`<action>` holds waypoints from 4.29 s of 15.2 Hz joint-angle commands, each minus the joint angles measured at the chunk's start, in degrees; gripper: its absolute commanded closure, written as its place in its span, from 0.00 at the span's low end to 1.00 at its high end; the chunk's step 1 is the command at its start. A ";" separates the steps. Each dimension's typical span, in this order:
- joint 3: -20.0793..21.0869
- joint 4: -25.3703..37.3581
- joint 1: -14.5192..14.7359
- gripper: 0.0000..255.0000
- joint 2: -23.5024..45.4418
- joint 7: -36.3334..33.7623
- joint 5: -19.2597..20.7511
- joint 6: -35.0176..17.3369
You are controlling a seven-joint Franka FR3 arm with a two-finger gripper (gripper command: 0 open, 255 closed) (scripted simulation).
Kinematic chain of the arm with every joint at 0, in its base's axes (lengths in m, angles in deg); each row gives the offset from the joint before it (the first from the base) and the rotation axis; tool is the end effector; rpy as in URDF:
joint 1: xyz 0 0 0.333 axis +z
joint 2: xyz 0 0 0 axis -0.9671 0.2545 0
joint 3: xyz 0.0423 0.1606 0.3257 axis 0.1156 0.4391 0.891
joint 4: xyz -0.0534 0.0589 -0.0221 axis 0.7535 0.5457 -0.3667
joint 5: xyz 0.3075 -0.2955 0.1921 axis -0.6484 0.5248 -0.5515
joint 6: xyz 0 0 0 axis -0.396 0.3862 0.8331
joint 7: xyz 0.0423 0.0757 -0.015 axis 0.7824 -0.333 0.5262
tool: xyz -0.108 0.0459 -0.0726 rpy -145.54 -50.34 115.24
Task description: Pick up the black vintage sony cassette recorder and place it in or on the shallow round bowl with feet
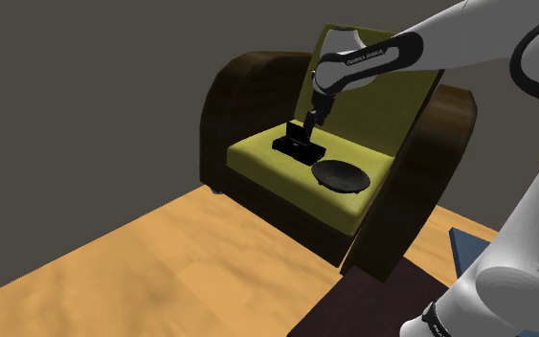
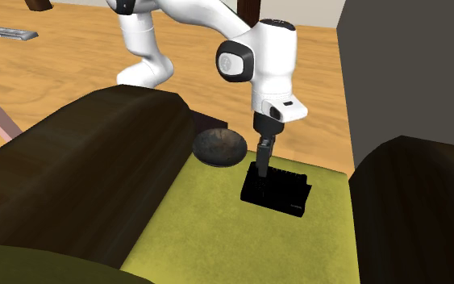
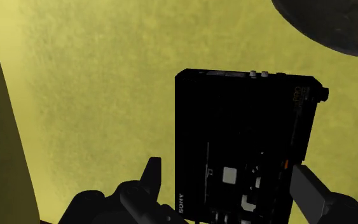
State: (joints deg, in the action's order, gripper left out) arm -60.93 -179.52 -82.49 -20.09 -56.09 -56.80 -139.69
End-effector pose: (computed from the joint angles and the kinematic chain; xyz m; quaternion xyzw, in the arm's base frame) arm 0.6637 -0.1777 0.4390 0.9878 0.0984 0.0594 0.1047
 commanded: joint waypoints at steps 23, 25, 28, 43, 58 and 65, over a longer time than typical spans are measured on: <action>-0.58 2.22 -1.13 1.00 6.64 1.25 -0.32 -5.13; -0.58 2.24 -1.13 1.00 6.65 1.25 -0.32 -5.12; -0.55 3.02 -1.11 1.00 6.06 1.46 -0.40 -3.77; -0.40 10.82 -0.97 1.00 3.17 3.13 -1.07 6.82; -0.13 -8.81 -0.65 1.00 -18.66 1.97 1.94 9.07; 0.54 -22.54 -1.31 1.00 -35.14 1.50 3.54 11.89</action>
State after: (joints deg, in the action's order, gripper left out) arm -60.52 -200.52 -83.68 -52.49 -54.68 -53.43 -128.94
